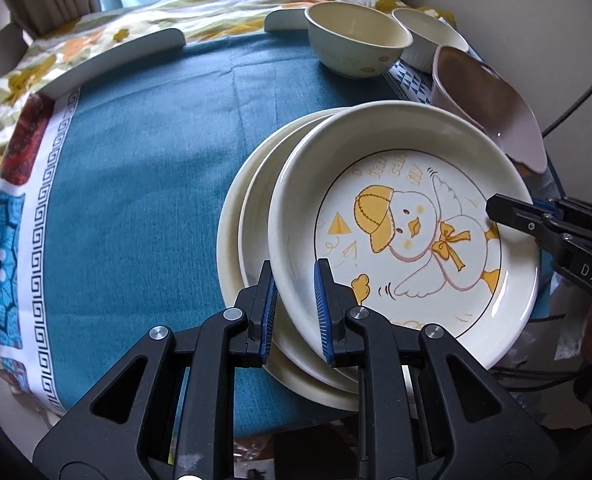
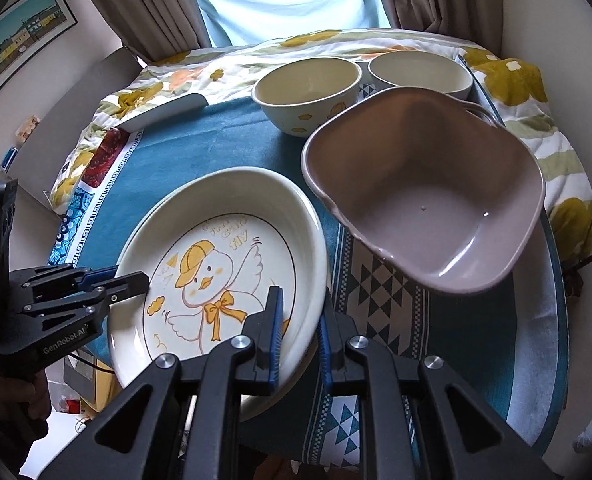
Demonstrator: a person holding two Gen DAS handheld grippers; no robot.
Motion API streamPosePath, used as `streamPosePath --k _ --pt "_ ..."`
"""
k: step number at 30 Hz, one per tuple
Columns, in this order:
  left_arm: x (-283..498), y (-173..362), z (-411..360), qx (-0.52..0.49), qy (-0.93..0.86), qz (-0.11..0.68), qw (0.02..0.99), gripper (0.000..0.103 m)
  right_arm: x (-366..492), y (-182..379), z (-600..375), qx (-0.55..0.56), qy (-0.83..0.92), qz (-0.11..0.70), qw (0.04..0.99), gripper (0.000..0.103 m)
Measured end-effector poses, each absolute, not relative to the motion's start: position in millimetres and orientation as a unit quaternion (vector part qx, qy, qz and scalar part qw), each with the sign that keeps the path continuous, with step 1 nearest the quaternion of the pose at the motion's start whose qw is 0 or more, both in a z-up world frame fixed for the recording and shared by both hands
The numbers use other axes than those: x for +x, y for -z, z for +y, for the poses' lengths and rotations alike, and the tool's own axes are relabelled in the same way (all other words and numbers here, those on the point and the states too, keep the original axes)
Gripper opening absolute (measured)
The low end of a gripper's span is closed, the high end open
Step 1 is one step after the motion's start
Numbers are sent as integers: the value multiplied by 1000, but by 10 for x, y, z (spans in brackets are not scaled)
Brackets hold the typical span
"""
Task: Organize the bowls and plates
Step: 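Carry the duck-print plate with both tools and lower it onto the plate stack, then set the duck-print plate down on the stack and open both tools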
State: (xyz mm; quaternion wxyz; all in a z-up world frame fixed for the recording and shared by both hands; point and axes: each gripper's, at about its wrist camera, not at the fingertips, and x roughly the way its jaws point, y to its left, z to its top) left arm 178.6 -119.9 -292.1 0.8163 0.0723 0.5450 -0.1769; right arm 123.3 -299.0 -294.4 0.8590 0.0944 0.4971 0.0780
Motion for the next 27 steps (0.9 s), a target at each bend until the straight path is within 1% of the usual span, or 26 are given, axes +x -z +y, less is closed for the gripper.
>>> streamPosePath --k 5,10,15,17,19,27 --pt "1789 2925 -1271 100 170 541 817 18 1222 2930 -2988 93 -73 496 860 15" --pt "1738 2909 -1412 169 151 521 823 19 1210 2939 -2976 91 -71 497 860 15" --pt "1713 2894 -1491 208 135 507 825 19 1215 2952 -2945 86 -67 498 860 15" --pt "1640 2871 -1580 261 118 480 829 18 1221 2956 -2931 84 -68 498 860 15" --pt "1621 2893 -1622 289 106 469 828 18 1224 2964 -2906 76 -65 499 861 15" --pt "1673 2852 -1553 275 109 471 831 18 1230 2969 -2877 57 -60 498 863 15"
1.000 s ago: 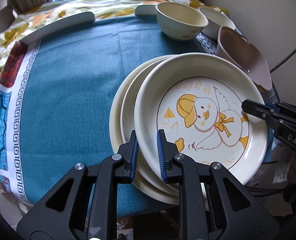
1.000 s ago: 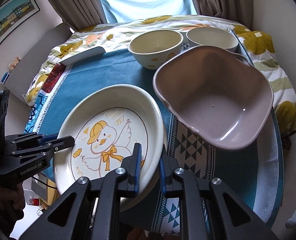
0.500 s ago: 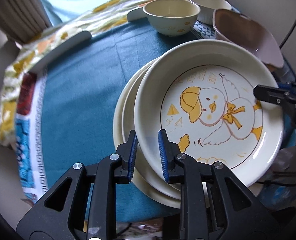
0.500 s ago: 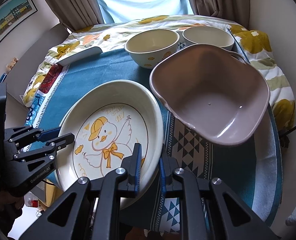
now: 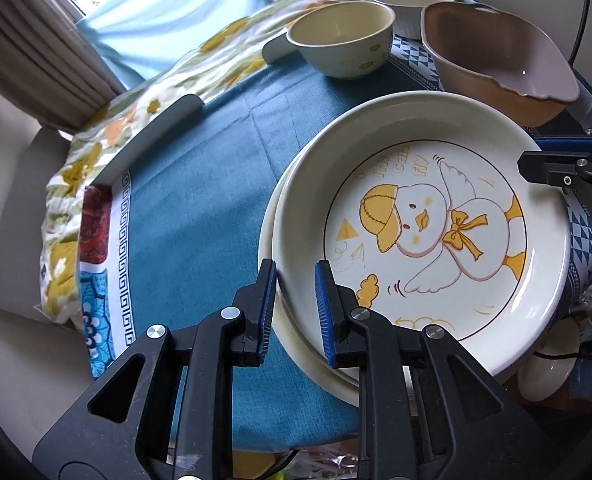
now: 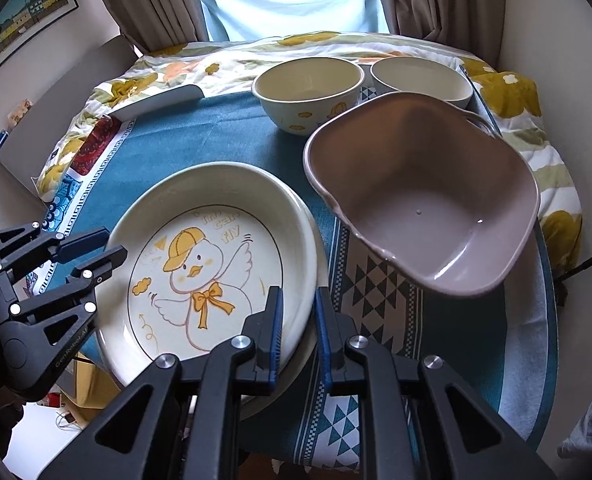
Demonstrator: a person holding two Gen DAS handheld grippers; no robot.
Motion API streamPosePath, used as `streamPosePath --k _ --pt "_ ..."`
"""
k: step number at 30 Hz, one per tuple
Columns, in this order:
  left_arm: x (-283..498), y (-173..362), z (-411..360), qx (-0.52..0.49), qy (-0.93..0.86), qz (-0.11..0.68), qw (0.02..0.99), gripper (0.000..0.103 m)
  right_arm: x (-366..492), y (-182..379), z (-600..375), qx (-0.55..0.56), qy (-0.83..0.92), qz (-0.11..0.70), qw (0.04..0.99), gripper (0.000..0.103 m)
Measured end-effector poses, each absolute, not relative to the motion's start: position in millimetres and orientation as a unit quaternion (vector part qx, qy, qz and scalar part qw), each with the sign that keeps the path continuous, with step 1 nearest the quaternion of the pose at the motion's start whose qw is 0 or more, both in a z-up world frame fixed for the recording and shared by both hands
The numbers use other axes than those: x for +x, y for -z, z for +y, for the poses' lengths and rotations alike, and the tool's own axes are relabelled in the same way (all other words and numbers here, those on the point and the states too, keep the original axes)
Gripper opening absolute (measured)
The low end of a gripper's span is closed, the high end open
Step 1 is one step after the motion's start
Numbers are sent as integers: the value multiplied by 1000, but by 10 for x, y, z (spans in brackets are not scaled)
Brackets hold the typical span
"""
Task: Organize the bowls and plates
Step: 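Set the duck-print plate down on the stack and open both tools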
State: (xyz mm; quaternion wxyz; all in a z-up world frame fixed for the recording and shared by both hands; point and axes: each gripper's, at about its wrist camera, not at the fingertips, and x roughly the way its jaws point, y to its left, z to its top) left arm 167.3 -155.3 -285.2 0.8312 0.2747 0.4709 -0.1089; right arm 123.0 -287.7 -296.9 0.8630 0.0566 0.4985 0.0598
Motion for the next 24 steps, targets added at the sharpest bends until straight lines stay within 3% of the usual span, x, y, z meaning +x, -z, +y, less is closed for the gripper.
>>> streamPosePath --k 24 --pt "1563 2743 -1526 246 105 475 838 18 1129 2892 -2901 76 -57 497 863 15"
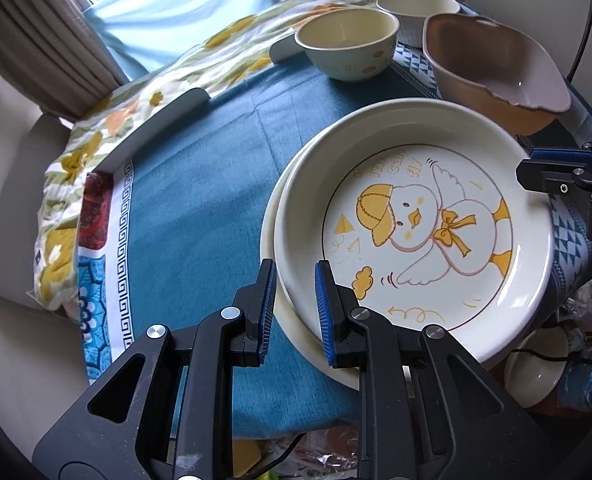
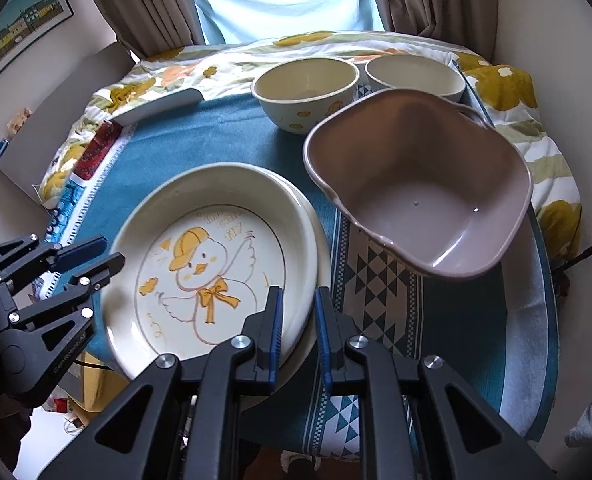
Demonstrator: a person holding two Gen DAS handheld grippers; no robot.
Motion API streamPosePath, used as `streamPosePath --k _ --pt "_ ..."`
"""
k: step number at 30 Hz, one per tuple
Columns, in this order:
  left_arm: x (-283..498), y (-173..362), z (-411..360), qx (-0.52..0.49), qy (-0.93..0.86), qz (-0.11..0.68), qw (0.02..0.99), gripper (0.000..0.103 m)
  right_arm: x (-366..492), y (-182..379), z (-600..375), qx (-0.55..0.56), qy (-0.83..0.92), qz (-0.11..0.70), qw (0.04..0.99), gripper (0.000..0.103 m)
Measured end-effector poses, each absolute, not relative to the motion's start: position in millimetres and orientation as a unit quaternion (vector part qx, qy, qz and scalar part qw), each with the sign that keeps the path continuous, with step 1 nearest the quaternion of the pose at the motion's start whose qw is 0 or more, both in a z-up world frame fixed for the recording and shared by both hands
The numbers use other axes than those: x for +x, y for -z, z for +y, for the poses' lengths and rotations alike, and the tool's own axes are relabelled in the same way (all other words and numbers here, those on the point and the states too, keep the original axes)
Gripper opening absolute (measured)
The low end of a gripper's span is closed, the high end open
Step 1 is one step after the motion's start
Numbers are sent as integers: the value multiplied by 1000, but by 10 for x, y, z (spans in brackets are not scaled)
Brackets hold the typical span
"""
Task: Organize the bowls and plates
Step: 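Set the duck-print plate down on the stack and open both tools, then grasp the mauve square basin rim with the left tool while the right tool grips its opposite rim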
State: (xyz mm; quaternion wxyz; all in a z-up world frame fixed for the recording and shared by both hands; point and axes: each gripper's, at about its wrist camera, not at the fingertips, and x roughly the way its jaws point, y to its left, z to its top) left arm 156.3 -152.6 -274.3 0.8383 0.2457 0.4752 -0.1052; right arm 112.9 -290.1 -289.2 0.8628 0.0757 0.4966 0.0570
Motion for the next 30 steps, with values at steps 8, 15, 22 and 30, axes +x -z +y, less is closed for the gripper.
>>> streamPosePath --k 8,15,22,30 --pt "1643 2030 -1673 169 154 455 860 45 868 2328 -3249 121 -64 453 881 16" --pt "2006 1674 -2126 125 248 431 859 103 745 2082 -3766 178 -10 420 890 102" --pt "2610 1957 -2509 112 329 485 803 101 948 2261 -4084 255 42 458 850 102" --pt "2973 2538 -2955 171 391 536 728 59 1307 2612 -4282 326 103 467 816 92"
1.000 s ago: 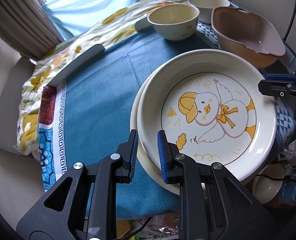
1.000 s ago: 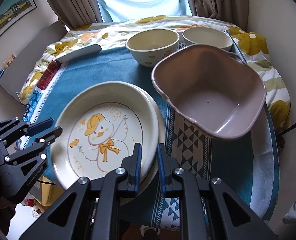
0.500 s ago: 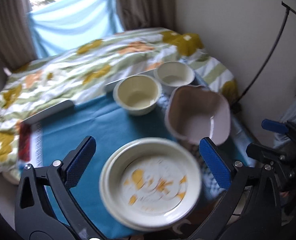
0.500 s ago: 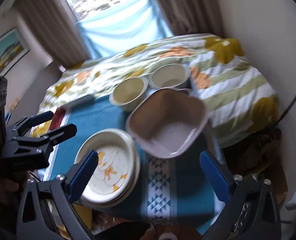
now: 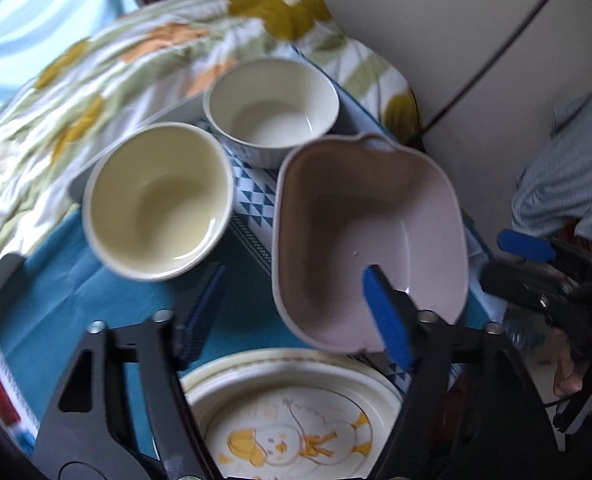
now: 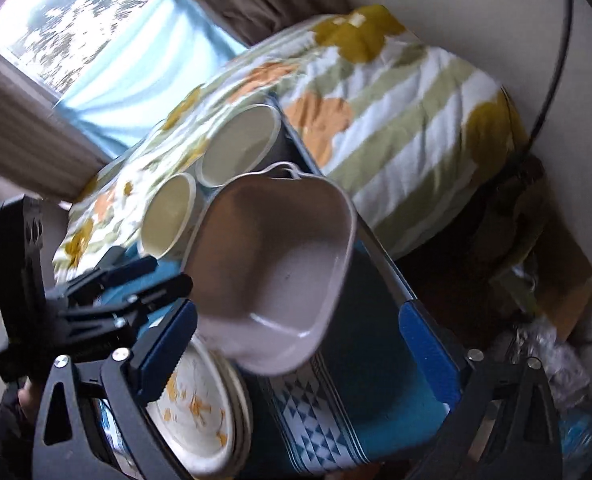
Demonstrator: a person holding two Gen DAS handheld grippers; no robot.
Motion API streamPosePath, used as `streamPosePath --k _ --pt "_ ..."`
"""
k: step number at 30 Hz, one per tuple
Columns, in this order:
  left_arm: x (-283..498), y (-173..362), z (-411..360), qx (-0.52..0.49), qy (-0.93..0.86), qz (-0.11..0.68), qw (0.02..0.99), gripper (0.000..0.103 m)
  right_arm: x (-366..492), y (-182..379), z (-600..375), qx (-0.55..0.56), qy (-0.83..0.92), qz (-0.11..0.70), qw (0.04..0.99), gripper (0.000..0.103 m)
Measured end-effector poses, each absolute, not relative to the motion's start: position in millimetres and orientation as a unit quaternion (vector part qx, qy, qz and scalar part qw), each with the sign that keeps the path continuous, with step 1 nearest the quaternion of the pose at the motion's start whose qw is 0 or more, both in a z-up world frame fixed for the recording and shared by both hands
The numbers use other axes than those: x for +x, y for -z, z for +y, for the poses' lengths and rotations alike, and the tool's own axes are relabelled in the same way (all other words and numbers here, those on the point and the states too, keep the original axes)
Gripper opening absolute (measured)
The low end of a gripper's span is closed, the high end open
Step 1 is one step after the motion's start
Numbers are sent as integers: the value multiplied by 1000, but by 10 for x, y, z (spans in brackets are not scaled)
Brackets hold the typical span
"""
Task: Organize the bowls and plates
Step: 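Grasp the mauve square basin rim with the left tool while the right tool grips its opposite rim, then carry the mauve basin with both tools and lower it onto the blue cloth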
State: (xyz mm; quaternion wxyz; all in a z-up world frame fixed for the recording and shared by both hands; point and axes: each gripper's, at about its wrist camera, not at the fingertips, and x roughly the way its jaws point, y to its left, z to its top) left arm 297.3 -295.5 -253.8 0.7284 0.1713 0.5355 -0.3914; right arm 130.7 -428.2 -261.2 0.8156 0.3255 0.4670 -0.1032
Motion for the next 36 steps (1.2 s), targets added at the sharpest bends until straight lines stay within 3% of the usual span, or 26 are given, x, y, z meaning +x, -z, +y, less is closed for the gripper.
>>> streamPosePath --k 1,4,7,9,16,26,36 --pt "3003 2596 -2999 176 396 540 722 53 1361 2671 -4306 331 110 470 811 83" --pt "3059 2721 -3085 184 407 545 709 46 1445 2817 -4347 347 117 480 797 62" --pt "3109 2806 -3139 187 413 551 701 32 1505 2930 -4367 357 124 487 788 55" --pt "3129 2839 -3169 190 413 553 698 30 1534 2988 -4384 369 131 483 783 50" --pt "3210 2933 -3250 206 400 557 698 8 1551 3044 -4357 361 145 492 779 17" --pt "3099 2663 -3230 197 400 540 714 8 1478 2905 -4378 343 152 489 788 13" --pt "2686 1841 -2711 136 344 500 783 8 1431 2025 -4142 266 69 463 843 13"
